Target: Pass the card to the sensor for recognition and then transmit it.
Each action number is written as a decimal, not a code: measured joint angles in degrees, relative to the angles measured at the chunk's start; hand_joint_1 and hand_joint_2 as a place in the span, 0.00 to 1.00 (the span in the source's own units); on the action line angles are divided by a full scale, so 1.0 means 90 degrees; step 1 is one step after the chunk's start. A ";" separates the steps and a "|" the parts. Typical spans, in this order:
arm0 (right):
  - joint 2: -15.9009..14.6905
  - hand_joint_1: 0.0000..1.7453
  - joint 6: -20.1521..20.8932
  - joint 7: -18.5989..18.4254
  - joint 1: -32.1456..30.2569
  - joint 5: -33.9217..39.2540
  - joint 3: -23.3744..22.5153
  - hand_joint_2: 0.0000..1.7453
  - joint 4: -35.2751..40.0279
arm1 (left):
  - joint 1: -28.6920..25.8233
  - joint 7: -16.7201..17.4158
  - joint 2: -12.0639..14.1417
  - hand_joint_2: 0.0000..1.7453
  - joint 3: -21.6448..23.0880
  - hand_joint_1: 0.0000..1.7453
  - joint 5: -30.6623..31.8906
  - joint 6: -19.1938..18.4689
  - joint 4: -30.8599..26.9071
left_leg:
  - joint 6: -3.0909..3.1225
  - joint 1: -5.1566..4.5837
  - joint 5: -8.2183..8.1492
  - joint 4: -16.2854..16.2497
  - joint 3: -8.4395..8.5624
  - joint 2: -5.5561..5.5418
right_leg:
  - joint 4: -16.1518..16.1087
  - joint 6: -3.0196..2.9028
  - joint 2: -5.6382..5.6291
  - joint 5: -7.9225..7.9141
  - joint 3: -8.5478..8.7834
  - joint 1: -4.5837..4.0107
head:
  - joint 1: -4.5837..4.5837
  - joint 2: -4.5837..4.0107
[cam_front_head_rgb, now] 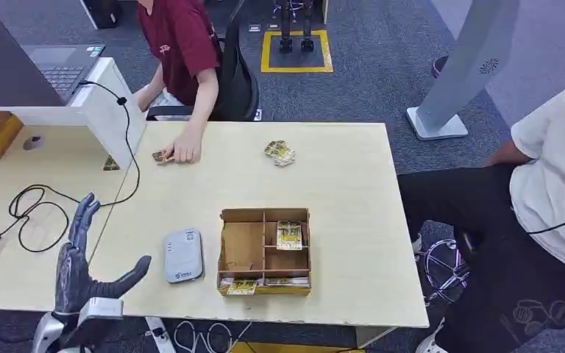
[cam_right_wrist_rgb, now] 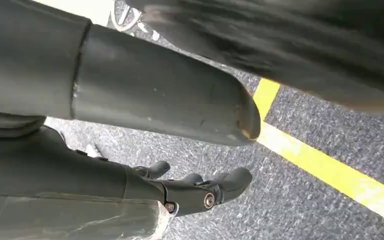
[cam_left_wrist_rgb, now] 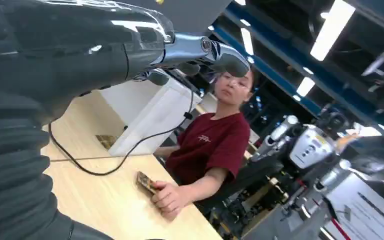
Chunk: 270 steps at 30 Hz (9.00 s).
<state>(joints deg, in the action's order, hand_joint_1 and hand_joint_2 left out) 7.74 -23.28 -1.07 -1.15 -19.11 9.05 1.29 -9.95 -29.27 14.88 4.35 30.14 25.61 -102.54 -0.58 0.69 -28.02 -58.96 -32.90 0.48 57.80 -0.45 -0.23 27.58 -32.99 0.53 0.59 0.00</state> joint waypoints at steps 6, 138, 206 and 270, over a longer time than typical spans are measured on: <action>0.0039 0.00 -0.0155 0.0117 -0.0046 0.0022 0.0146 0.00 -0.0085 | -0.1370 0.0490 0.0319 1.00 0.0138 0.00 0.1808 0.1262 -0.0559 | -0.0008 0.0000 -0.0014 0.0001 0.0007 -0.0001 | -0.0001 0.0001 0.0000 0.0012 0.0001 0.0000 | 0.0000 0.0000; 0.0112 0.00 -0.0156 -0.0007 0.0055 -0.0225 0.0714 0.00 -0.0148 | 0.0150 0.3379 -0.2135 1.00 0.1686 0.00 0.6441 0.1426 0.2440 | -0.0008 0.0002 -0.0013 -0.0002 0.0030 -0.0039 | -0.0002 0.0005 0.0035 0.0015 0.0041 -0.0001 | -0.0012 0.0000; 0.0105 0.00 -0.0119 -0.0099 0.0117 -0.0352 0.0697 0.00 -0.0163 | 0.0704 0.4517 -0.1688 1.00 0.3050 0.00 0.6249 0.1426 0.3542 | -0.0008 0.0002 -0.0013 -0.0003 0.0031 -0.0039 | -0.0002 0.0005 0.0036 0.0015 0.0040 -0.0001 | -0.0015 0.0000; 0.0114 0.00 -0.0148 0.0000 0.0091 -0.0230 0.0542 0.00 -0.0163 | 0.0937 0.2628 -0.2164 1.00 0.2567 1.00 0.3662 0.1426 0.2866 | -0.0004 0.0001 -0.0011 -0.0005 0.0036 -0.0046 | -0.0002 0.0006 0.0045 0.0014 0.0049 0.0000 | -0.0012 0.0000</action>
<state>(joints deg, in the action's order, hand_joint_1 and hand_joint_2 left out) 8.76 -24.61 -1.07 -0.33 -21.18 13.92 -0.17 -1.52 -5.62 -4.59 27.45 63.10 38.45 -76.74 -0.62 0.69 -28.12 -59.01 -32.58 0.07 57.79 -0.40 0.18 27.70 -32.55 0.52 0.48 0.00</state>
